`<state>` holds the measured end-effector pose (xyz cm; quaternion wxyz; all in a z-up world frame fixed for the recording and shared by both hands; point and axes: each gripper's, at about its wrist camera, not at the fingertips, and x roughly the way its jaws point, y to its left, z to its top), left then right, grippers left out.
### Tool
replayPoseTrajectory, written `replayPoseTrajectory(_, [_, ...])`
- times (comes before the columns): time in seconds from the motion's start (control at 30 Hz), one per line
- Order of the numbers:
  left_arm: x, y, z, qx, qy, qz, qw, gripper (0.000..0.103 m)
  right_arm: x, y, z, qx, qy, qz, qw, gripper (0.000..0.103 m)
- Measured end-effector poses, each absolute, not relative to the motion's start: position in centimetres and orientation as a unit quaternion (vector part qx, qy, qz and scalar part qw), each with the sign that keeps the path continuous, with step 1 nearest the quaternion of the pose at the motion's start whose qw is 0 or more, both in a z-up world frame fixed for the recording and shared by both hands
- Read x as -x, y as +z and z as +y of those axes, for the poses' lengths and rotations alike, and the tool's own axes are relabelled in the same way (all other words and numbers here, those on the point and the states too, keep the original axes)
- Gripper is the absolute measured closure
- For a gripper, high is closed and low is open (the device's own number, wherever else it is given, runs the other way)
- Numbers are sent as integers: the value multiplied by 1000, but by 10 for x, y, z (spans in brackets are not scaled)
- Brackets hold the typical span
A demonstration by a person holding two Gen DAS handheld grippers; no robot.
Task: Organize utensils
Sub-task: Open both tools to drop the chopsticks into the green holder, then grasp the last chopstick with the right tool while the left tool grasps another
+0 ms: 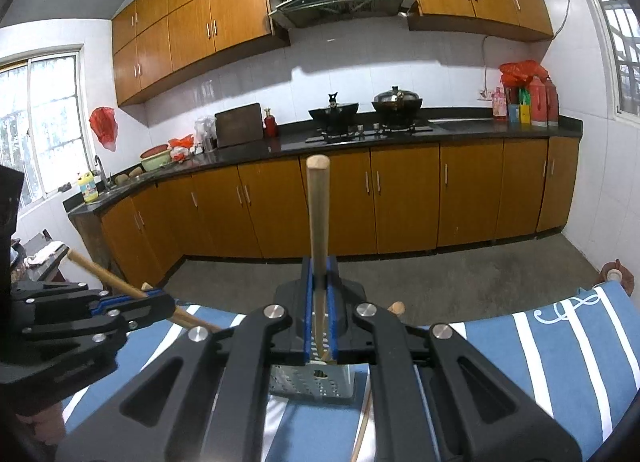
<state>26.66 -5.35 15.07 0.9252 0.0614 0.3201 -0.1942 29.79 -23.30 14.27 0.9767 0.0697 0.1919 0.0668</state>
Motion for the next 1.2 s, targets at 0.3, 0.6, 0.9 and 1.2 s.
replayPoseTrajectory(0.3, [-252,169,-42,-25,-194,282,939,82,-267,153,-251,-86,67,164,980,83])
replayPoseTrajectory(0.6, [-216,165,7,24,-164,249,954,81,-215,119,-284,-103,28,173,979,78])
replayPoseTrajectory(0.9, [-211,48,42,20,-84,345,935,81,-228,-24,-269,-113,24,355,928,78])
replayPoseTrajectory(1.2, [-201,-25,31,48,-69,399,913,75,-236,-79,-232,-88,27,417,904,78])
